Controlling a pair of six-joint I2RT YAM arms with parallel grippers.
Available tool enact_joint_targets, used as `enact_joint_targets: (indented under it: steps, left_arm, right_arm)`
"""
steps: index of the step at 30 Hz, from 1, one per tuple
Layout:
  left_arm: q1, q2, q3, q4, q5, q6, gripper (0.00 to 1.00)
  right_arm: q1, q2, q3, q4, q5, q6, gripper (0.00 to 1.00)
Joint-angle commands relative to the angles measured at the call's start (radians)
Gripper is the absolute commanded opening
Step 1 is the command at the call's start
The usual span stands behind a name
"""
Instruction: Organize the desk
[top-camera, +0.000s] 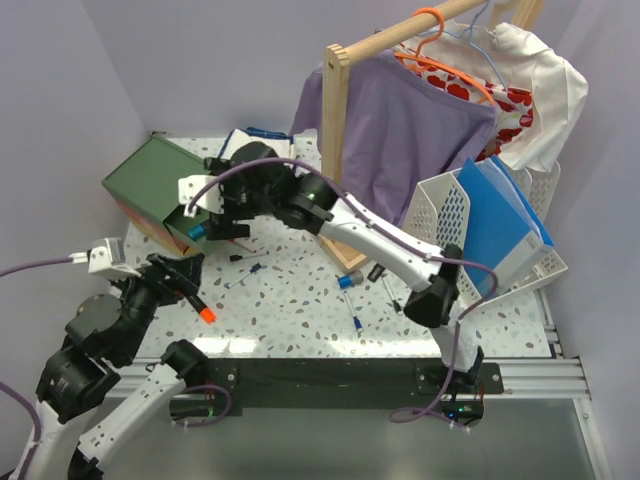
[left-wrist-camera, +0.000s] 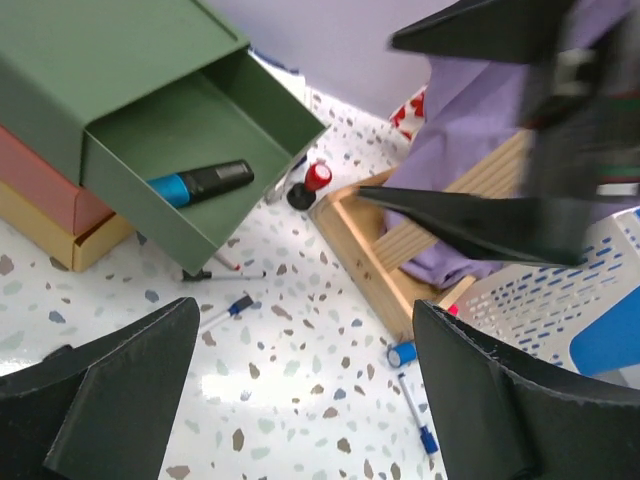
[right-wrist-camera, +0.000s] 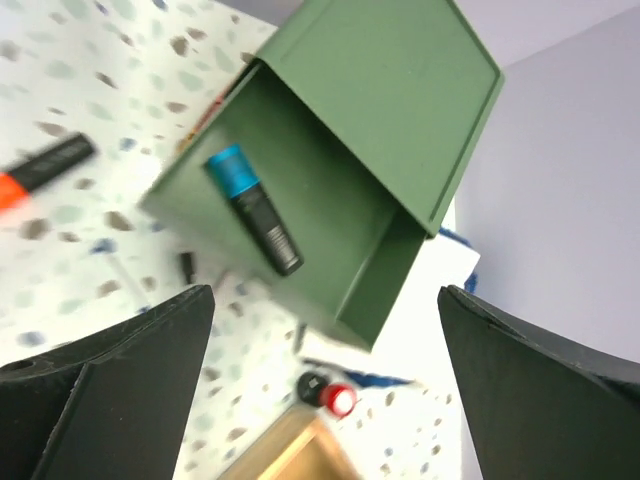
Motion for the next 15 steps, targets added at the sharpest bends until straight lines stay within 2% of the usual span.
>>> enact_joint_targets:
  steps: [1, 5, 11, 15]
  left_arm:
    - [-0.002, 0.075, -0.015, -0.018, 0.090, -0.029, 0.94]
    - [-0.003, 0.092, -0.048, 0.006, 0.165, -0.037, 0.95]
    - [-0.002, 0.163, -0.080, -0.010, 0.295, -0.090, 0.94]
    - [-0.003, 0.230, -0.121, -0.061, 0.353, -0.144, 0.91]
  right_arm:
    - [-0.022, -0.259, -0.165, -0.103, -0.148, 0.202, 0.99]
    - [-0.089, -0.401, -0.355, -0.158, -0.309, 0.248, 0.99]
    - [-0.198, -0.571, -0.678, -0.198, -0.518, 0.156, 0.99]
    - [-0.229, -0.679, -0.921, -0.192, -0.539, 0.092, 0.99]
